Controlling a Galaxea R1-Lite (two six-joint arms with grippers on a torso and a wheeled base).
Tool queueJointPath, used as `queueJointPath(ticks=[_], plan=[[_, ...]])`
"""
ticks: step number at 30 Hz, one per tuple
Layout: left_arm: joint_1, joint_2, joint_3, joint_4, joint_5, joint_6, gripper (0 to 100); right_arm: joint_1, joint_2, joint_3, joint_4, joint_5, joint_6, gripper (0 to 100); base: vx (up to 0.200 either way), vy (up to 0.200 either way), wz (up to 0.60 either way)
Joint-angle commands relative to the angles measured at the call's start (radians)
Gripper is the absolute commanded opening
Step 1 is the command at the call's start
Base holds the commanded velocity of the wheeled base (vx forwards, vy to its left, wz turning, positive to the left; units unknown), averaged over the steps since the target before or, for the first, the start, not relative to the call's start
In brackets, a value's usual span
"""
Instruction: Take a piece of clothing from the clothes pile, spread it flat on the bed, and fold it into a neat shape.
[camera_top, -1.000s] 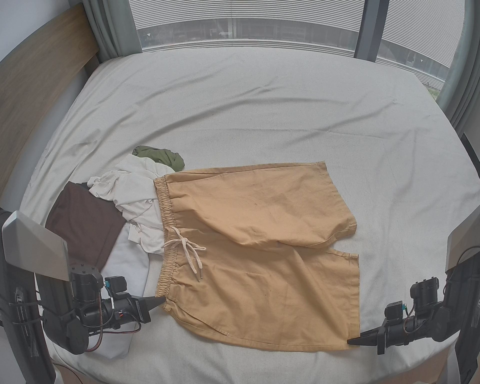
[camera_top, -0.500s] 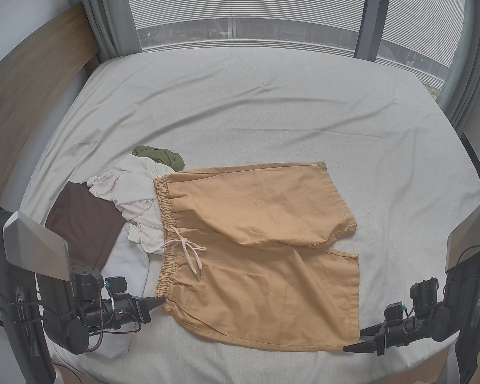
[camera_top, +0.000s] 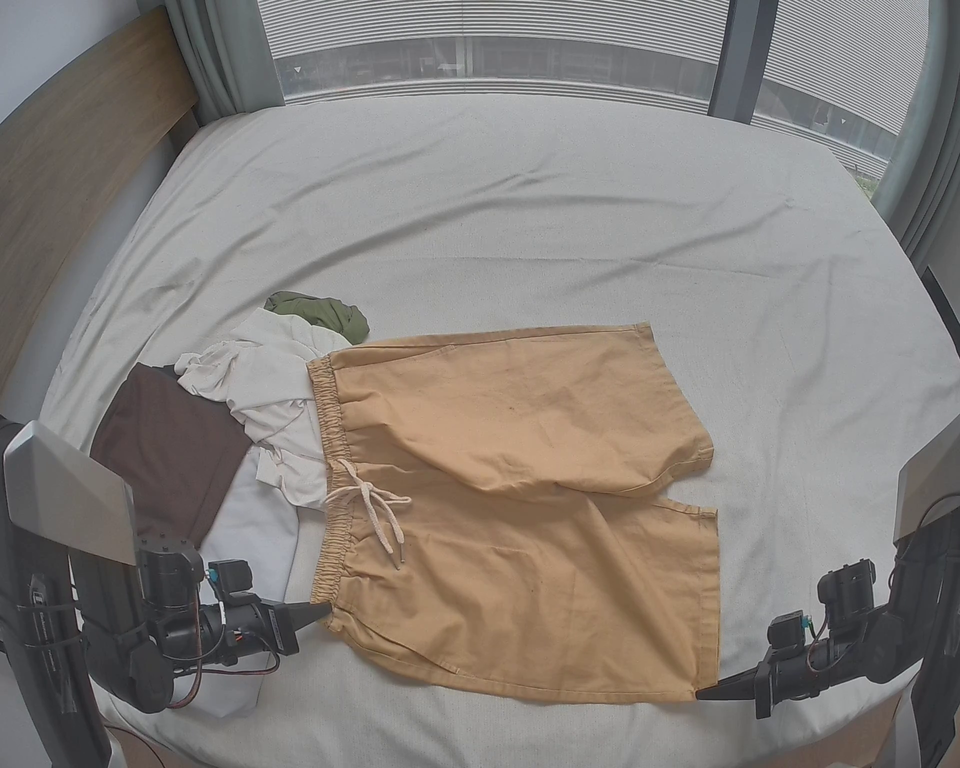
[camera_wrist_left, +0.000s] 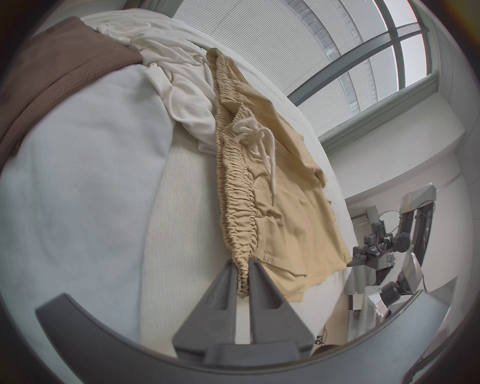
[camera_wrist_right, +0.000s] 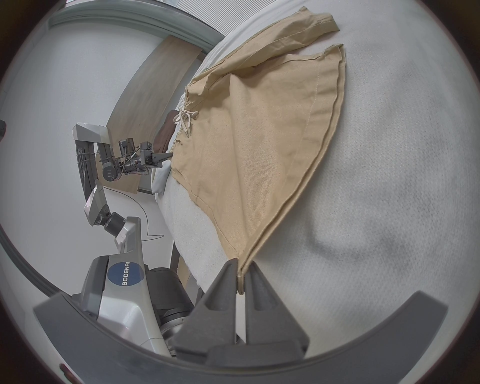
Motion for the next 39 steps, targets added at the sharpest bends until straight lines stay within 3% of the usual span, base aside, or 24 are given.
queueJointPath(ticks=[1,7,13,31,35,39], plan=[[0.008,-0.044,0.063,0.006,-0.039,-0.002,0,0.012,-0.041,0.018,0.033,0.001,-0.002,0,0.0,0.0,0.0],[0.029,-0.039,0.106,0.022,-0.042,0.06,0,0.013,-0.049,0.018,0.079,-0.001,-0.018,0,0.0,0.0,0.0],[0.078,-0.044,0.106,0.148,-0.053,0.181,0,0.012,-0.05,0.018,0.119,0.001,-0.038,0,0.0,0.0,0.0],[0.049,-0.188,0.107,0.385,-0.102,0.221,0,0.025,-0.116,0.018,0.28,-0.001,-0.098,0,0.0,0.0,0.0],[0.06,-0.179,0.107,0.369,-0.113,0.268,0,0.025,-0.127,0.018,0.268,-0.001,-0.098,0,0.0,0.0,0.0],[0.06,-0.169,0.103,0.312,-0.124,0.259,0,0.018,-0.146,0.008,0.225,0.004,-0.095,0,0.0,0.0,0.0]])
